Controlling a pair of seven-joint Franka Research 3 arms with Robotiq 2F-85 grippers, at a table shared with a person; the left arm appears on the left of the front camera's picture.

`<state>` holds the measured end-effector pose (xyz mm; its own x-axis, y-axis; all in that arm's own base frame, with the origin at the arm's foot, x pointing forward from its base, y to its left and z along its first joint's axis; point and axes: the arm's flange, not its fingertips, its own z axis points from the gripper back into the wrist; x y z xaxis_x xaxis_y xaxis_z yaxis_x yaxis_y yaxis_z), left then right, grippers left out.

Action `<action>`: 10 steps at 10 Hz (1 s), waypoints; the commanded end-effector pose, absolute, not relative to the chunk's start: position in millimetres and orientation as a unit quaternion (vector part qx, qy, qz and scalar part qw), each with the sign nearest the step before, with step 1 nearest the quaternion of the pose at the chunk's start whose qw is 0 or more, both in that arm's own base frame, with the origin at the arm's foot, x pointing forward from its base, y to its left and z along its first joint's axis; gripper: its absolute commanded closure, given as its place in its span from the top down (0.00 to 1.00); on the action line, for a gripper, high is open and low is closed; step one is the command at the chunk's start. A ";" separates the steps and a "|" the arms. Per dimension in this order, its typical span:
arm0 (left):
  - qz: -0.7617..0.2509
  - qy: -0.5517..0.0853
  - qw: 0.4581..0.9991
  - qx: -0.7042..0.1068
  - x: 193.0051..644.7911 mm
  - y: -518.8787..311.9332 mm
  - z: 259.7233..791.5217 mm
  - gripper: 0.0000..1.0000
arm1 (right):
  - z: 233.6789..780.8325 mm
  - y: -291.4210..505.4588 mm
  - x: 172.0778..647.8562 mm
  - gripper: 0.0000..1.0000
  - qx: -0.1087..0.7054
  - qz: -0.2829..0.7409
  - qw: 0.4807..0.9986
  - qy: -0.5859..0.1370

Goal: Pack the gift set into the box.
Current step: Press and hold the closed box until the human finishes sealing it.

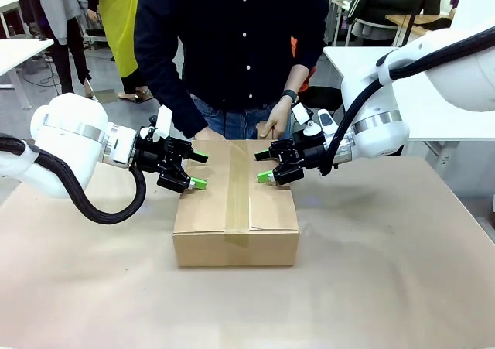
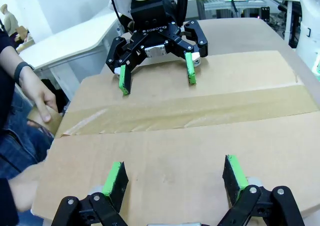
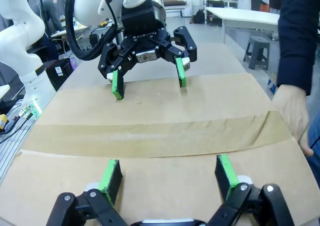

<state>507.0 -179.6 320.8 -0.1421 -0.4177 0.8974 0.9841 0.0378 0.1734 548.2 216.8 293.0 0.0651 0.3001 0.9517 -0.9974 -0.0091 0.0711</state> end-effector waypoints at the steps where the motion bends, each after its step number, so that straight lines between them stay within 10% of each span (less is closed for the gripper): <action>1: -0.615 -0.439 0.572 -0.319 506.2 -180.3 319.8 1.00 | 290.3 217.0 546.9 1.00 0.439 0.557 0.584 -0.396; 10: -0.588 -0.493 0.560 -0.313 485.2 -128.3 357.9 1.00 | 344.4 157.9 518.4 1.00 0.426 0.538 0.551 -0.475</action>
<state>506.1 -166.4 330.6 -0.1463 -0.4017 0.9040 0.9806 0.0619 0.1861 547.1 203.0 305.9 0.0395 0.2679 0.9626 -0.9992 0.0090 0.0385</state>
